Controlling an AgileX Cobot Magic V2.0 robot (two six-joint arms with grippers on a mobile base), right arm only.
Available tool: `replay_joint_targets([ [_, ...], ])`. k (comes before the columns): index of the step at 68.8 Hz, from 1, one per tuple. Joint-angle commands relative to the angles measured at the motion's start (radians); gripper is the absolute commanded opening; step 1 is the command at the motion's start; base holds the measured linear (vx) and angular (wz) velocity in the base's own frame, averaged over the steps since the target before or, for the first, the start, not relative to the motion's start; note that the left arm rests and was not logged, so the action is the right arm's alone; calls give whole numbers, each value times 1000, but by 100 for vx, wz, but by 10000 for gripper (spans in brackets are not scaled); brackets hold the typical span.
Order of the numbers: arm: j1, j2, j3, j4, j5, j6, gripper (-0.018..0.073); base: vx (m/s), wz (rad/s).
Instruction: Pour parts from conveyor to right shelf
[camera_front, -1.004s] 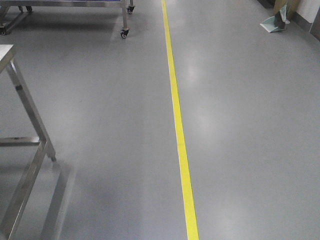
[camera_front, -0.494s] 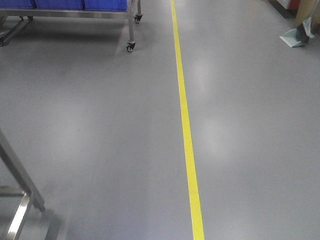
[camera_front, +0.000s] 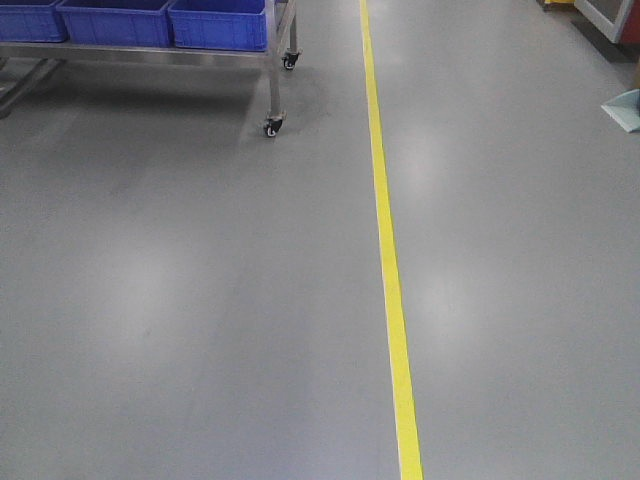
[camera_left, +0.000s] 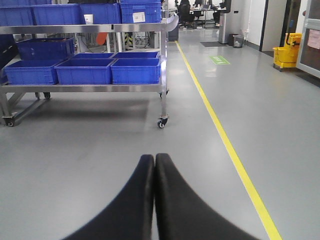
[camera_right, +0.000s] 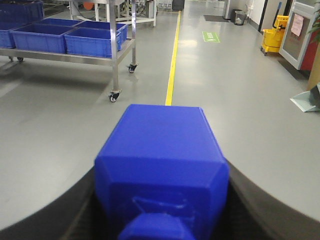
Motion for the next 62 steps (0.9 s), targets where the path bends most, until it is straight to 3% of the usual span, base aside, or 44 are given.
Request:
replay_joint_targets([
  [1,-5,20,-27,-7,-85,-6,-6,74,2],
  [34,-5,20,-27,-7,-85,-6,-6,71,6],
  [62,-5,20,-27,-7,-85,-6,-6,65,33],
])
